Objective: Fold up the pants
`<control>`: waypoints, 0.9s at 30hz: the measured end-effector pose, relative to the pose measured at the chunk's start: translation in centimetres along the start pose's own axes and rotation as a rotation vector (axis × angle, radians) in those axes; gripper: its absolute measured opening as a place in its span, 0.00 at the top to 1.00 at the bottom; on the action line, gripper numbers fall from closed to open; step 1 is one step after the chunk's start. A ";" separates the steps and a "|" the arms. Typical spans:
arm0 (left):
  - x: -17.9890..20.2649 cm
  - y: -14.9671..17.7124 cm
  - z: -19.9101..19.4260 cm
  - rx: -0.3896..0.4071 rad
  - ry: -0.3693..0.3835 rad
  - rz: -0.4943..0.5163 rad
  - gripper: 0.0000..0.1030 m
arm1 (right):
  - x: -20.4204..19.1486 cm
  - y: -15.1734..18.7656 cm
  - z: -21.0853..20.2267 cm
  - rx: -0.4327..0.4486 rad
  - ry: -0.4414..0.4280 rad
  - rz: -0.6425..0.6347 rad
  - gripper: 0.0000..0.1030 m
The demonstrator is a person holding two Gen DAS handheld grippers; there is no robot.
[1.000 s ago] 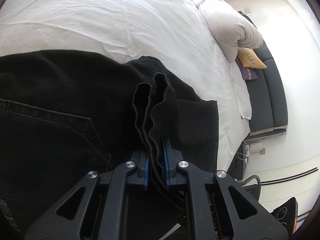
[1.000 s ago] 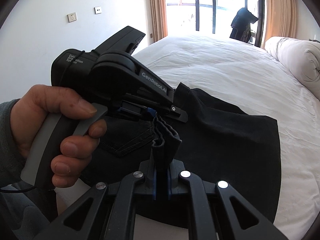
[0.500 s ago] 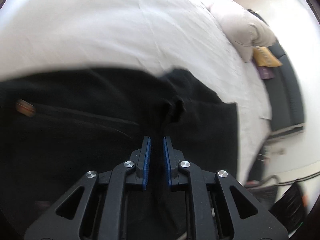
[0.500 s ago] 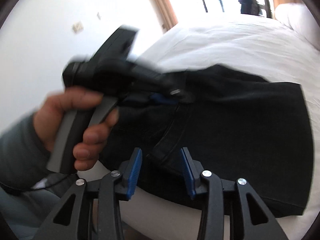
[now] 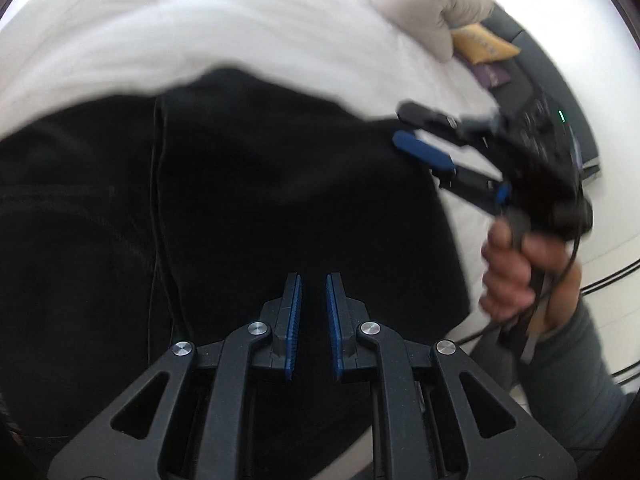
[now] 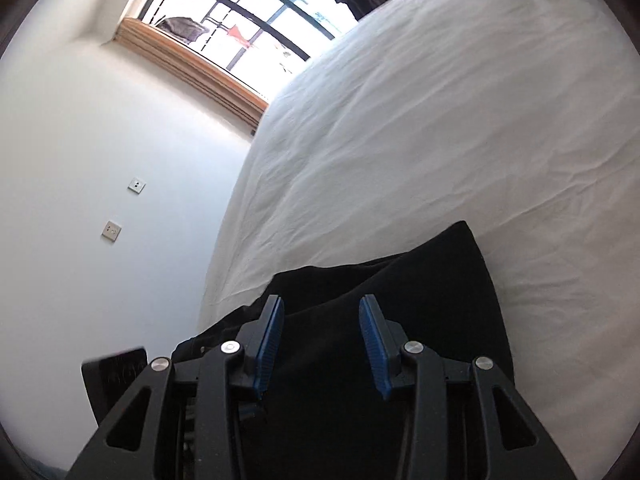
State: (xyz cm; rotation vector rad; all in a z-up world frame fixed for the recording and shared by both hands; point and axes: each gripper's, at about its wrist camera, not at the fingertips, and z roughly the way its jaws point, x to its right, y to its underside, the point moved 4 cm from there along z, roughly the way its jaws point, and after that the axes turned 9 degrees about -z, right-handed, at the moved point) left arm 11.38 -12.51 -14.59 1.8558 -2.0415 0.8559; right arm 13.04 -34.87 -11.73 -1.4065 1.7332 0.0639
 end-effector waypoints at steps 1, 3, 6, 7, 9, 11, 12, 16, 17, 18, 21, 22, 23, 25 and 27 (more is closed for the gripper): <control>-0.5 0.4 0.5 0.001 0.020 0.001 0.88 | 1.4 -0.1 1.2 -0.026 0.026 0.033 0.56; -1.3 0.5 0.6 0.009 0.074 -0.010 0.88 | 3.6 0.4 2.6 -0.033 0.033 0.095 0.57; -1.2 0.5 -0.7 0.031 0.055 -0.013 0.88 | 4.3 0.3 1.8 0.002 -0.015 0.153 0.56; -0.8 0.6 -1.2 0.046 0.050 0.007 0.88 | 3.8 0.4 1.1 0.006 -0.014 0.152 0.56; 0.0 1.3 -1.9 0.054 0.068 0.031 0.88 | 2.1 1.2 -1.1 0.013 -0.054 0.115 0.54; -0.3 2.2 -1.5 0.040 0.050 0.028 0.88 | 0.7 3.2 -3.5 0.024 -0.104 0.108 0.42; -0.8 2.6 -1.0 0.021 0.041 0.014 0.88 | 0.3 4.7 -4.3 0.025 -0.120 0.118 0.35; -1.6 3.0 -0.7 0.039 0.073 -0.016 0.88 | 1.7 11.3 -3.7 -0.065 -0.070 0.127 0.59; -1.5 2.9 -0.9 0.040 0.065 -0.009 0.88 | 1.8 12.0 -4.3 -0.043 -0.030 0.095 0.60; -1.3 3.0 -1.2 0.046 0.055 0.003 0.88 | 1.7 12.2 -4.9 -0.037 -0.032 0.112 0.57; -1.4 3.1 -1.4 0.058 0.053 -0.004 0.88 | 0.5 11.8 -6.9 0.013 -0.159 0.168 0.33; -1.5 3.3 -1.6 0.062 0.058 -0.010 0.88 | 0.0 11.7 -7.2 0.024 -0.162 0.145 0.27; -1.7 3.4 -1.9 0.066 0.060 -0.015 0.88 | -0.1 11.9 -7.1 0.014 -0.143 0.132 0.19; -2.7 4.5 -3.7 0.074 0.050 -0.020 0.88 | 1.2 13.0 -5.6 -0.058 -0.069 0.163 0.24; -3.0 4.6 -5.4 0.108 0.032 -0.028 0.87 | 1.2 13.3 -5.7 -0.054 -0.024 0.155 0.25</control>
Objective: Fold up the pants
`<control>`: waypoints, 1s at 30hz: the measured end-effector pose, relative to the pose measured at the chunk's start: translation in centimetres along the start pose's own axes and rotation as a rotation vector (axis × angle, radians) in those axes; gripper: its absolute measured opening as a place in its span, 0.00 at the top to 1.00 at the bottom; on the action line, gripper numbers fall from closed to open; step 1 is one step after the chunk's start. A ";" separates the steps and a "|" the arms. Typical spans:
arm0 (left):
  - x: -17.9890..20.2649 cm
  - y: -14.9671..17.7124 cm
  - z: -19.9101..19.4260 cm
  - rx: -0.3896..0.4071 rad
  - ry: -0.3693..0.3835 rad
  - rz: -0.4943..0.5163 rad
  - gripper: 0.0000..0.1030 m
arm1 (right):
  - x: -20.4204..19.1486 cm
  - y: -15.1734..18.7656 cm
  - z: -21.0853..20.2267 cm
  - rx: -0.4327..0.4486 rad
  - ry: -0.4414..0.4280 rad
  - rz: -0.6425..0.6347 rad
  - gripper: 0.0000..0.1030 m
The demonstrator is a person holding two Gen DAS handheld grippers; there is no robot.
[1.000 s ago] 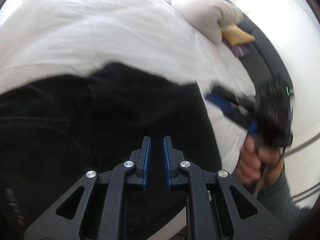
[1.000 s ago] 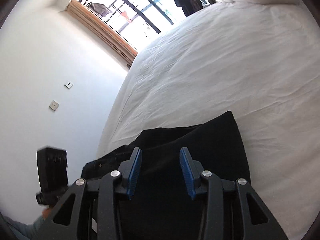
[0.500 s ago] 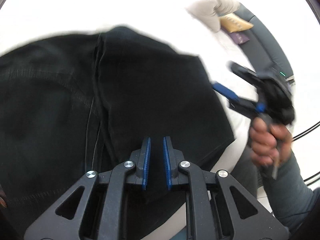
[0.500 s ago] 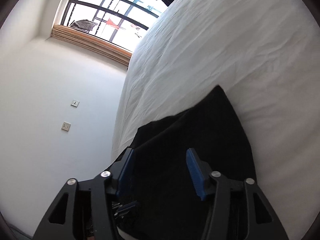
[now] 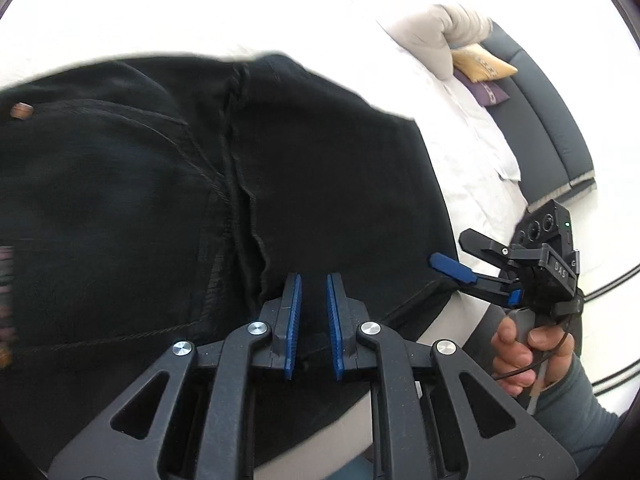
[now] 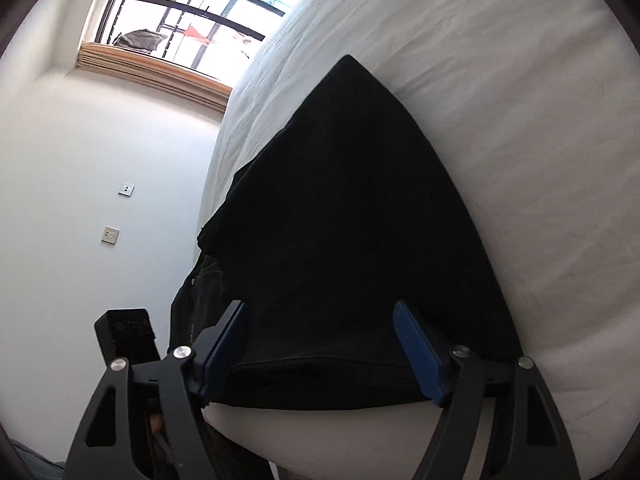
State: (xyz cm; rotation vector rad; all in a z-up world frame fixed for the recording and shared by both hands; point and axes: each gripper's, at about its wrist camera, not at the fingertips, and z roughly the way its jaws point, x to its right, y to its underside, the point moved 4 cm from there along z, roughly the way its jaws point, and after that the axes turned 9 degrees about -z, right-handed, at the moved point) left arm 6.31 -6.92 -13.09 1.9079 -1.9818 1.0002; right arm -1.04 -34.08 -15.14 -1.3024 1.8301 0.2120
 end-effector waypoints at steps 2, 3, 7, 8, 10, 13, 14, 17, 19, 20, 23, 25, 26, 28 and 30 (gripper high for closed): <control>-0.6 -0.2 -2.3 0.045 -0.001 -0.015 0.49 | -0.9 -0.3 -0.7 0.018 -0.007 0.010 0.24; -1.2 -0.4 -3.8 0.070 0.002 -0.045 0.27 | -1.8 -0.6 -0.9 0.035 -0.041 0.001 0.24; -4.3 -0.1 -9.9 0.182 0.028 -0.145 0.00 | -4.6 -1.1 -0.3 0.035 -0.075 -0.069 0.24; -5.1 0.1 -11.3 0.202 0.029 -0.160 0.00 | -5.0 -1.4 0.3 0.022 -0.080 -0.072 0.24; -7.4 0.9 -14.5 0.275 0.028 -0.216 0.00 | -5.7 -1.7 1.4 -0.005 -0.087 -0.081 0.24; -11.3 2.5 -18.2 0.366 0.024 -0.331 0.00 | -6.5 -1.8 2.5 -0.039 -0.098 -0.102 0.24; -12.6 2.9 -18.9 0.381 0.016 -0.370 0.00 | -7.1 -1.9 2.9 -0.047 -0.103 -0.113 0.24; -16.1 4.1 -19.5 0.400 0.017 -0.495 0.00 | -8.1 -2.3 3.7 -0.061 -0.109 -0.130 0.24; -17.9 4.5 -19.2 0.403 0.085 -0.595 0.00 | -8.9 -2.0 4.0 -0.064 -0.103 -0.139 0.24; -18.4 4.6 -19.0 0.404 0.109 -0.630 0.00 | -9.1 -2.0 4.1 -0.066 -0.100 -0.144 0.24; -19.4 4.9 -17.8 0.393 0.124 -0.682 0.00 | -9.7 -2.0 4.0 -0.069 -0.092 -0.151 0.24; -19.8 4.8 -17.2 0.404 0.153 -0.694 0.00 | -10.0 -2.0 4.0 -0.066 -0.086 -0.152 0.24; -20.0 4.6 -16.9 0.411 0.157 -0.697 0.00 | -10.1 -2.1 4.0 -0.065 -0.087 -0.152 0.24; -20.6 4.6 -16.1 0.426 0.184 -0.721 0.01 | -10.1 -2.1 4.1 -0.063 -0.086 -0.148 0.24; -20.9 4.0 -15.8 0.452 0.227 -0.739 0.01 | -9.8 -2.1 4.3 -0.064 -0.091 -0.131 0.24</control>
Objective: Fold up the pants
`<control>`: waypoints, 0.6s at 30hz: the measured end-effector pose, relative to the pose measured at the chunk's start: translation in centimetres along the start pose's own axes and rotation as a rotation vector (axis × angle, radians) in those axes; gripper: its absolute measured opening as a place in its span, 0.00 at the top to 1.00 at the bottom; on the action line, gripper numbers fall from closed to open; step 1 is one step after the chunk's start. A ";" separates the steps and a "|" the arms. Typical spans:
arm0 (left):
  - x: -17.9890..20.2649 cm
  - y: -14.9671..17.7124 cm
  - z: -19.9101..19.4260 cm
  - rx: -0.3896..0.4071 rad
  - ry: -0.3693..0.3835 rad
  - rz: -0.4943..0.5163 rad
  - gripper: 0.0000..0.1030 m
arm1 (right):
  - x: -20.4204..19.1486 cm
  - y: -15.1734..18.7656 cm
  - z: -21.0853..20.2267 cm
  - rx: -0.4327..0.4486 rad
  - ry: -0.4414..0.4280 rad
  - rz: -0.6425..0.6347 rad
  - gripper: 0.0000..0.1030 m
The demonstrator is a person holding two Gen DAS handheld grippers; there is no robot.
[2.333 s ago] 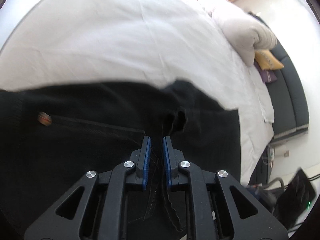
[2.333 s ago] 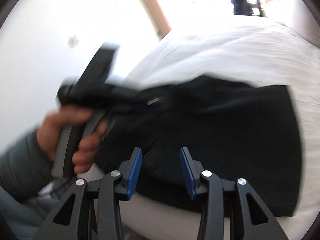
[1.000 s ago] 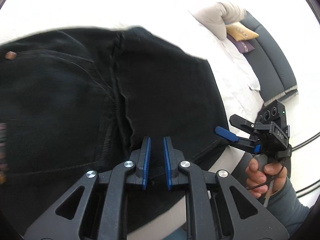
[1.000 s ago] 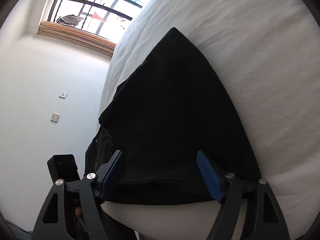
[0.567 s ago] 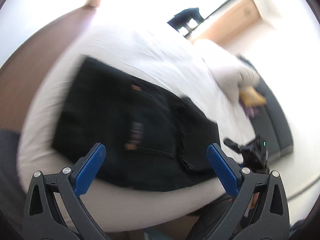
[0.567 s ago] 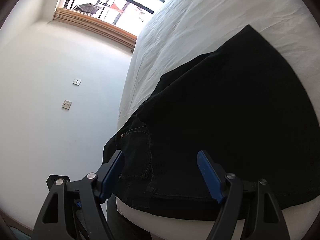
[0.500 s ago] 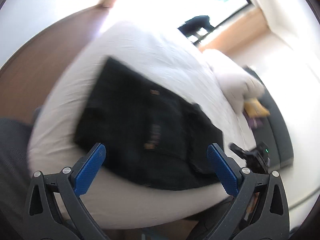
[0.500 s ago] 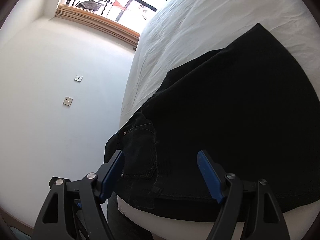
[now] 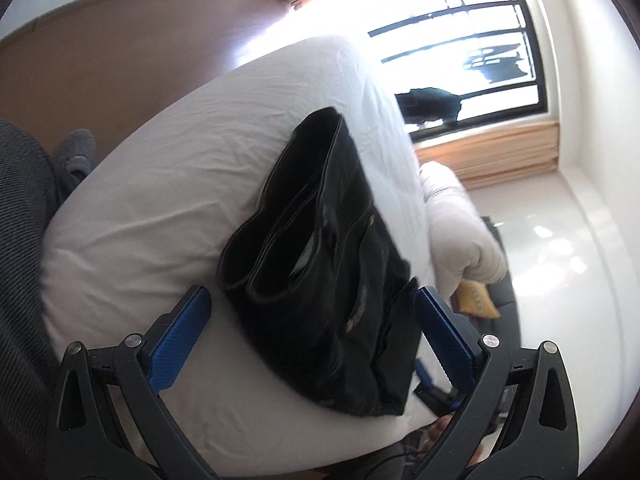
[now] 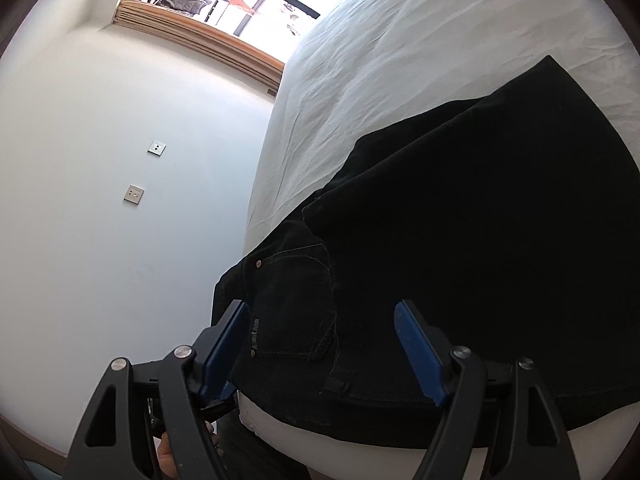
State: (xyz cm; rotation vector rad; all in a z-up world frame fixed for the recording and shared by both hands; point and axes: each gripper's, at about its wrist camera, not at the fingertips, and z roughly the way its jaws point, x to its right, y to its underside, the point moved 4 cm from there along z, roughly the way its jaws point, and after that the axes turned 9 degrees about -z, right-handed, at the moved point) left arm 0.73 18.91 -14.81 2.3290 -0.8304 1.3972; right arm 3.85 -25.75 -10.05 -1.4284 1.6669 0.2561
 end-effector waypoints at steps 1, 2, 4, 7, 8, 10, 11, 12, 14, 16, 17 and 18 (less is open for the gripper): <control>-0.1 -0.2 0.4 -0.002 0.011 -0.019 0.01 | 0.1 0.0 0.0 0.001 -0.004 0.007 0.24; -0.3 -0.3 0.6 0.001 0.017 -0.033 0.01 | 0.2 0.0 0.1 0.002 -0.011 0.013 0.24; -0.3 -0.6 1.0 0.010 0.030 -0.044 0.01 | 0.5 -0.1 0.2 0.006 -0.020 0.022 0.25; -0.4 -0.9 1.3 0.018 0.046 -0.064 0.04 | 0.7 -0.3 0.2 0.015 -0.036 0.033 0.25; -0.6 -1.0 1.2 0.020 0.052 -0.079 0.09 | 0.8 -0.4 0.2 0.018 -0.042 0.038 0.25; -1.2 -1.3 1.2 0.023 0.061 -0.118 0.28 | 1.2 -0.5 0.3 0.019 -0.050 0.050 0.25; -1.5 -1.5 1.4 0.018 0.058 -0.137 0.47 | 1.4 -0.5 0.5 0.019 -0.056 0.058 0.25; -2.0 -1.5 1.7 0.011 0.039 -0.158 0.57 | 1.5 -0.5 0.6 0.017 -0.059 0.064 0.26; -2.7 -1.7 2.2 0.007 0.024 -0.194 0.71 | 1.6 -0.5 1.0 0.012 -0.062 0.070 0.26; -2.8 -1.8 2.3 0.006 0.022 -0.198 0.75 | 1.5 -0.6 1.5 0.003 -0.067 0.066 0.28; -2.6 -1.8 2.3 0.003 0.020 -0.192 0.78 | 1.4 -0.7 1.7 -0.001 -0.069 0.060 0.28; -2.4 -1.9 2.4 0.000 0.022 -0.187 0.79 | 1.1 -0.9 2.0 -0.006 -0.071 0.053 0.28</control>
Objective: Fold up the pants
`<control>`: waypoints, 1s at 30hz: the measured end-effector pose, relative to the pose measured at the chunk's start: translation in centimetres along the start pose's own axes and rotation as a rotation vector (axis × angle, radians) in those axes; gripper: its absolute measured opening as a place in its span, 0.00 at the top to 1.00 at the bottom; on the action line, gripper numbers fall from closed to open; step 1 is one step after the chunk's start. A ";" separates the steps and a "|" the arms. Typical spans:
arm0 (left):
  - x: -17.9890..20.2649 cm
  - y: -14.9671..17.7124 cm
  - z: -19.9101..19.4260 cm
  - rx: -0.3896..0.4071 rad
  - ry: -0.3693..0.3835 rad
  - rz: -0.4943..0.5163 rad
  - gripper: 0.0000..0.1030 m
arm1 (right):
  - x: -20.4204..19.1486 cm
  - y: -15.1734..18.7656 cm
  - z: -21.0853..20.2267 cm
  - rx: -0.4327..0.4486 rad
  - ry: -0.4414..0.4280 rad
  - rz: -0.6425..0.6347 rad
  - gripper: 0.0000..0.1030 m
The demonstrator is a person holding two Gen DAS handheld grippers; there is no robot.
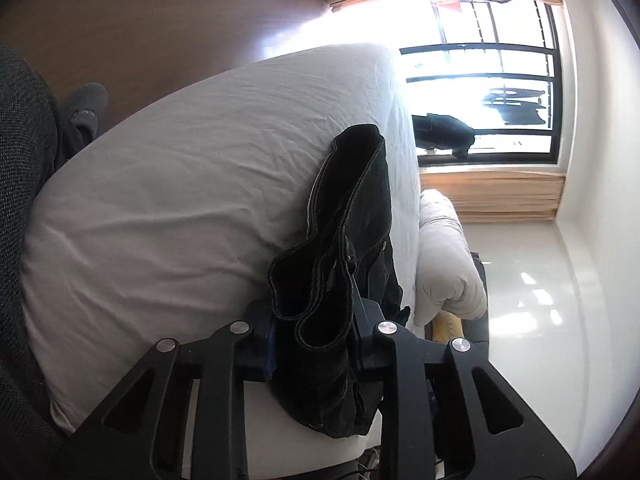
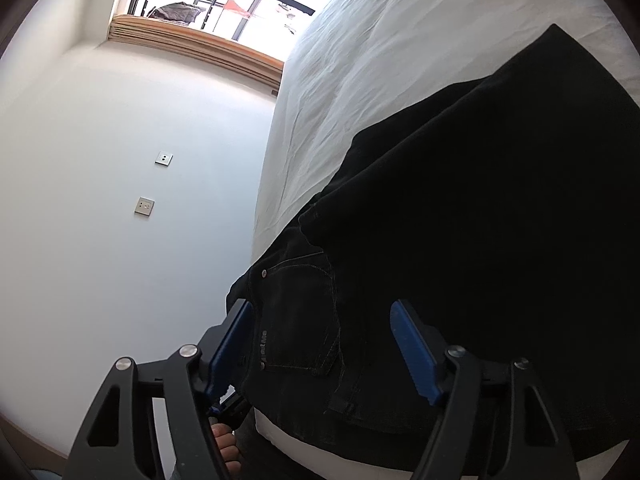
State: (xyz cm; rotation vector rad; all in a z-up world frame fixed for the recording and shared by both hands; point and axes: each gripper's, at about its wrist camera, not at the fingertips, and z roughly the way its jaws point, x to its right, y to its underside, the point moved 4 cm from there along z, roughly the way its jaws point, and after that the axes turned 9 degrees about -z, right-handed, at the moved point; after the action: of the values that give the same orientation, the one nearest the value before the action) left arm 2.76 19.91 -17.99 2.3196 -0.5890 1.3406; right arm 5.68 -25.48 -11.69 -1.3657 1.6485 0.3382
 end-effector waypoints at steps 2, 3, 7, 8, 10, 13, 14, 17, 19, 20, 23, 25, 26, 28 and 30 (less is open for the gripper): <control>0.7 0.0 -0.1 -0.002 -0.005 0.015 0.83 | -0.4 -0.3 0.6 -0.012 -0.007 -0.013 0.28; 1.0 0.0 -0.1 -0.003 -0.004 0.023 0.83 | -0.6 -0.5 1.0 -0.017 -0.010 -0.021 0.28; 2.7 0.6 -0.8 -0.005 -0.005 0.063 0.85 | -1.3 -1.7 2.7 -0.035 -0.031 -0.042 0.28; 3.1 0.6 -0.8 -0.005 -0.005 0.074 0.86 | -1.3 -2.0 3.3 -0.041 -0.035 -0.041 0.28; 4.0 0.9 -0.7 -0.003 -0.010 0.104 0.86 | -0.5 -2.5 4.8 -0.076 -0.021 -0.020 0.28; 5.3 1.2 -0.4 -0.004 -0.013 0.142 0.86 | 1.5 -2.2 7.5 -0.153 0.081 -0.016 0.30; 5.7 1.3 -0.3 -0.004 -0.016 0.155 0.86 | 1.1 -2.3 7.5 -0.143 0.085 -0.035 0.29; 6.9 1.9 -0.5 -0.010 -0.016 0.191 0.86 | 0.3 -2.6 7.1 -0.142 0.075 -0.024 0.27; 8.0 2.4 -0.5 -0.014 -0.014 0.232 0.86 | 0.0 -2.8 6.2 -0.115 0.044 -0.001 0.27; 8.9 2.8 -0.4 -0.018 -0.011 0.255 0.86 | -0.1 -2.9 5.6 -0.096 0.026 0.003 0.27; 11.2 3.9 0.2 -0.033 0.003 0.315 0.86 | 0.1 -3.3 3.9 -0.062 -0.002 0.027 0.27; 13.0 4.9 0.7 -0.049 0.012 0.355 0.86 | 0.5 -3.4 3.2 -0.059 -0.002 0.038 0.27; 14.0 5.5 0.8 -0.057 0.015 0.373 0.86 | 0.7 -3.5 2.7 -0.055 -0.003 0.041 0.27; 16.1 7.0 1.7 -0.083 0.019 0.429 0.86 | 1.1 -3.6 2.0 -0.045 -0.013 0.050 0.27; 18.2 9.0 3.1 -0.112 0.016 0.503 0.86 | 1.6 -4.0 1.0 -0.033 -0.030 0.061 0.27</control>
State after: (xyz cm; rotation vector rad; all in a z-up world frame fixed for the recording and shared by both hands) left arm 8.38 7.91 -2.31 2.1460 -1.2706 1.4831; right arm 9.71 -27.15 -12.15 -1.3303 1.6683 0.4210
